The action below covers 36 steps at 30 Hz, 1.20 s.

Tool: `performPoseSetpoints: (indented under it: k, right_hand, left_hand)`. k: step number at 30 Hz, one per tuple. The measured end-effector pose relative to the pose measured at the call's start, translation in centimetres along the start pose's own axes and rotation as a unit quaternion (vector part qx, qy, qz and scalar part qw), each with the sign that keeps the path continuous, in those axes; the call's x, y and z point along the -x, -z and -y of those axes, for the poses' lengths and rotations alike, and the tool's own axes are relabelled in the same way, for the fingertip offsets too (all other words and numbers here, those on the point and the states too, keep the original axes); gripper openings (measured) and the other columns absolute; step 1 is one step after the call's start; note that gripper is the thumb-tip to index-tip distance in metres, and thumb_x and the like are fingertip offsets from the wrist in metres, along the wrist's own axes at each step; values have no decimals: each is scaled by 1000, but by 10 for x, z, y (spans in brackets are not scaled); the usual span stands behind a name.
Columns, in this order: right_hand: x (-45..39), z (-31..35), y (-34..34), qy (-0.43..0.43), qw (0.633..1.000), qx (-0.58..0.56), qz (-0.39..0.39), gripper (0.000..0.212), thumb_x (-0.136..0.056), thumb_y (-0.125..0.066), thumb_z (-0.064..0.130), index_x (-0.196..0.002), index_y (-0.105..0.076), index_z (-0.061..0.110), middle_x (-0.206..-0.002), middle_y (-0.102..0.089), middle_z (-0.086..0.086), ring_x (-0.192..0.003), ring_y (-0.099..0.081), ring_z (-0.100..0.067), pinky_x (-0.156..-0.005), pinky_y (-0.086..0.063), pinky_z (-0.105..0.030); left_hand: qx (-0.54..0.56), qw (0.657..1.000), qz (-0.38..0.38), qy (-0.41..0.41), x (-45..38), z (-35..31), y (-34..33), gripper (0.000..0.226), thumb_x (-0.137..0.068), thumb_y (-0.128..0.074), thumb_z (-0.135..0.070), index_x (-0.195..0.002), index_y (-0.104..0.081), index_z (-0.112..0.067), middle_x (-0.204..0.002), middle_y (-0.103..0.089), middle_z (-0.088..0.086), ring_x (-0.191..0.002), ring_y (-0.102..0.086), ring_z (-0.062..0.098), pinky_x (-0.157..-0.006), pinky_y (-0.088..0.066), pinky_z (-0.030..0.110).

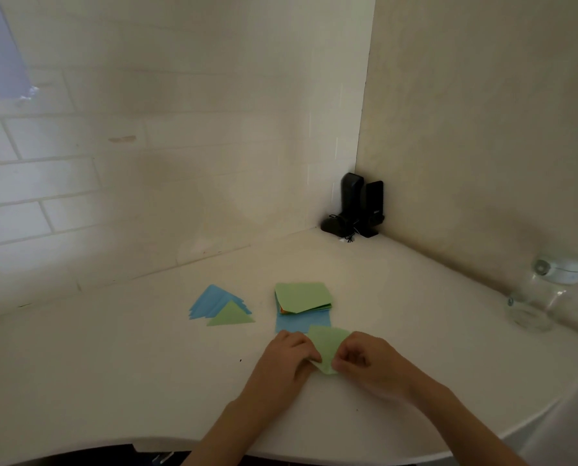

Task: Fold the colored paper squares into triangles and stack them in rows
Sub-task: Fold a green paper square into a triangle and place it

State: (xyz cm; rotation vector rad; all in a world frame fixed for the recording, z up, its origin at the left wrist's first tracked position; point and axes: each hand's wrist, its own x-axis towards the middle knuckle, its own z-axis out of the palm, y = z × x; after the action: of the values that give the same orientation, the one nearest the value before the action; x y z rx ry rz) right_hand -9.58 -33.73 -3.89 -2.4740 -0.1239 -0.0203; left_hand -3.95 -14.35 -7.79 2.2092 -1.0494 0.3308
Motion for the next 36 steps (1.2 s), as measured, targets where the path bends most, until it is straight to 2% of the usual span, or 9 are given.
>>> performPoseSetpoints:
  k: [4,6,9,13,17,22,26,33,36]
  right_hand:
    - [3,-3,-4,29,998,15,-62,20,-77,-70,29,-72,-56,42,-85,-61,9,-74,-58,-8,-68,-43,-13]
    - [5,-8,-9,37,997,30,-66,4,-80,-64,35,-76,-62,34,-85,-60,12,-76,-57,-6,-70,-43,-15]
    - [8,-15,-14,42,995,61,-67,32,-78,-46,54,-86,-68,32,-91,-55,22,-87,-52,2,-79,-41,-16]
    - [12,-20,-18,28,994,64,-87,35,-70,-50,61,-86,-68,36,-95,-53,25,-92,-51,2,-84,-41,-18]
    - [7,-19,-23,-6,991,40,-128,38,-67,-49,65,-76,-67,33,-89,-54,22,-88,-53,1,-81,-45,-23]
    - [1,-15,-31,-46,983,25,-174,23,-72,-69,49,-59,-53,39,-83,-53,15,-79,-53,-4,-76,-47,-33]
    - [-2,-11,-33,-78,981,43,-174,29,-70,-64,63,-58,-53,39,-84,-50,14,-81,-53,-5,-79,-43,-30]
    - [-3,-7,-33,-108,979,47,-165,29,-67,-65,63,-63,-51,38,-87,-50,14,-88,-51,-4,-80,-40,-28]
    - [-6,-8,-30,-111,982,39,-151,30,-67,-68,57,-67,-44,40,-87,-51,15,-89,-52,-5,-82,-42,-30]
  left_hand:
    - [-27,1000,-6,6,-1,-1,-1,15,-80,-52,-28,-85,-66,-26,-88,-60,-9,-81,-50,13,-69,-44,32]
    - [-31,999,-11,16,-1,-2,0,17,-81,-51,-31,-84,-66,-25,-85,-61,-9,-80,-51,14,-68,-46,35]
    - [-14,999,-25,35,-1,-2,0,20,-80,-51,-36,-81,-66,-23,-81,-61,-7,-78,-53,15,-67,-48,36]
    - [-14,996,-26,84,-2,-1,-1,34,-77,-51,-50,-84,-66,-20,-80,-59,-5,-79,-48,14,-71,-42,30]
    - [-13,991,-29,131,-4,-2,-2,25,-79,-68,-39,-89,-64,-17,-88,-49,-6,-86,-41,13,-74,-33,19]
    - [-28,982,-33,185,-5,-3,-6,33,-77,-66,-49,-84,-62,-16,-94,-48,-3,-92,-36,14,-80,-34,20]
    - [-60,977,-34,200,-9,-8,-11,46,-74,-59,-61,-75,-59,-15,-88,-41,-4,-89,-32,14,-76,-30,18]
    - [-74,972,-4,225,-17,-7,-9,40,-74,-64,-56,-90,-58,-20,-93,-40,-6,-91,-30,13,-75,-23,17]
    - [-30,973,-1,228,-17,-4,-6,31,-73,-70,-47,-85,-50,-27,-93,-46,-6,-91,-35,13,-73,-25,17]
